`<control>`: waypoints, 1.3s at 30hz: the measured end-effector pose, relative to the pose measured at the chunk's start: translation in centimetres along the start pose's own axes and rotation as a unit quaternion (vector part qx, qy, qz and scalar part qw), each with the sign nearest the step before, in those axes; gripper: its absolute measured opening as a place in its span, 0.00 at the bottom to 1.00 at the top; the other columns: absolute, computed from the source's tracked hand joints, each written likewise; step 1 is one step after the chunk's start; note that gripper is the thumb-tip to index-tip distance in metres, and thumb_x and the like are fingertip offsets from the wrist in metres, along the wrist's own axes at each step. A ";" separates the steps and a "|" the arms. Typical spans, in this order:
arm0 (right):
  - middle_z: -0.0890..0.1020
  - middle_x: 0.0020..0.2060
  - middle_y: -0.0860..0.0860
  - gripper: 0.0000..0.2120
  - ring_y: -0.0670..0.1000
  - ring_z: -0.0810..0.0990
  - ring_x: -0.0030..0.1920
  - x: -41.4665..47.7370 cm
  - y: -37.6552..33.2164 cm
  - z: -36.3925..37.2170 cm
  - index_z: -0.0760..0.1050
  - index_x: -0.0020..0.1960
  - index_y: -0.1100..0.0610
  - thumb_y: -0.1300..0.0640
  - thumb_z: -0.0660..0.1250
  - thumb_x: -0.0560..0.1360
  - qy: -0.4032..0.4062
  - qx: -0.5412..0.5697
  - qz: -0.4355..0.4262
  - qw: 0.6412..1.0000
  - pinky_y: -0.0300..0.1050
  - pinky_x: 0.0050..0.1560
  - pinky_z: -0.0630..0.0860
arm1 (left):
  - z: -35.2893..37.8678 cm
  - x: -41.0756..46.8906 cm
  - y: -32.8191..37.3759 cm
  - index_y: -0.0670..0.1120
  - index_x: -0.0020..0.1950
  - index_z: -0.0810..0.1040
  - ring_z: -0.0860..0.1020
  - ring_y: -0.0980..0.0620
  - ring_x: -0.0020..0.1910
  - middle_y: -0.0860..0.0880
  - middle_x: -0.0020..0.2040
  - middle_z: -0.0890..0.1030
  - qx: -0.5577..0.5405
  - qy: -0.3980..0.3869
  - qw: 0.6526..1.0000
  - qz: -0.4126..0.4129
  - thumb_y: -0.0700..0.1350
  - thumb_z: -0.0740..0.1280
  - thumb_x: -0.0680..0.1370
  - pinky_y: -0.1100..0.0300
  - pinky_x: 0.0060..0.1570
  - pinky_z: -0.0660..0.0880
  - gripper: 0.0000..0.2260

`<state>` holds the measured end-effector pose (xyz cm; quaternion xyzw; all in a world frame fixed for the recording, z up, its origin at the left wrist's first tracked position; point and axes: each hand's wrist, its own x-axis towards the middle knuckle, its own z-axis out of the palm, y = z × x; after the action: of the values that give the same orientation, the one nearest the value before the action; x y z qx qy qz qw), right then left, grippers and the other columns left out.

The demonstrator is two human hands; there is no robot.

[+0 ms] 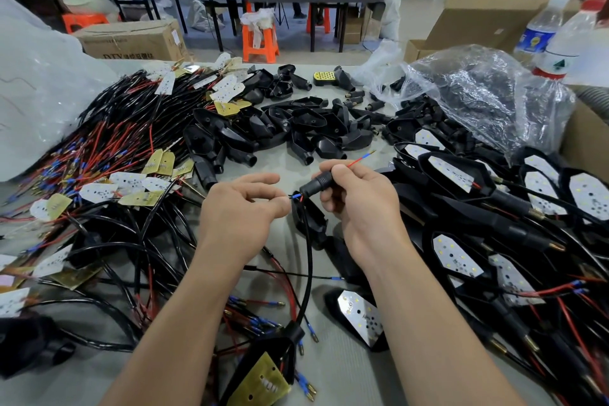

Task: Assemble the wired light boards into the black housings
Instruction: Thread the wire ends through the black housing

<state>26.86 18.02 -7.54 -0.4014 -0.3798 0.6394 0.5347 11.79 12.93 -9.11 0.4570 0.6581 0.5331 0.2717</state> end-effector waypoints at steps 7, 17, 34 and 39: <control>0.81 0.37 0.57 0.13 0.48 0.73 0.28 -0.1 0.2 0.4 0.82 0.45 0.60 0.67 0.61 0.82 -0.005 -0.032 -0.025 0.999 0.38 0.29 0.71 | 0.0 -0.2 0.1 0.63 0.39 0.88 0.81 0.66 0.55 0.67 0.52 0.85 -0.027 0.008 1.000 0.013 0.47 0.80 0.66 0.58 0.58 0.75 0.10; 0.80 0.39 0.60 0.11 0.49 0.73 0.28 -0.2 0.2 0.4 0.81 0.46 0.60 0.65 0.62 0.83 0.003 0.019 -0.008 1.000 0.38 0.28 0.71 | -0.2 0.2 0.3 0.55 0.37 0.89 0.85 0.60 0.46 0.52 0.42 0.88 -0.122 -0.024 0.992 -0.011 0.39 0.77 0.73 0.71 0.47 0.76 0.11; 0.84 0.39 0.57 0.07 0.48 0.75 0.28 -0.4 0.7 0.7 0.79 0.51 0.63 0.65 0.62 0.83 -0.020 0.010 0.006 1.000 0.38 0.30 0.76 | -0.1 -0.6 1.1 0.60 0.43 0.87 0.82 0.53 0.33 0.52 0.33 0.85 -0.058 0.028 0.996 0.056 0.40 0.83 0.67 0.51 0.41 0.81 0.15; 0.83 0.34 0.56 0.08 0.47 0.77 0.26 -0.3 0.3 0.4 0.77 0.45 0.60 0.63 0.64 0.82 0.020 0.067 0.006 0.998 0.37 0.28 0.75 | 0.3 -0.8 1.3 0.61 0.45 0.88 0.86 0.56 0.43 0.55 0.40 0.88 -0.080 0.000 0.996 0.041 0.48 0.79 0.68 0.61 0.46 0.81 0.09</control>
<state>26.45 17.64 -7.61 -0.3796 -0.3228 0.6584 0.5641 12.80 12.39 -8.11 0.4605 0.5937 0.5951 0.2850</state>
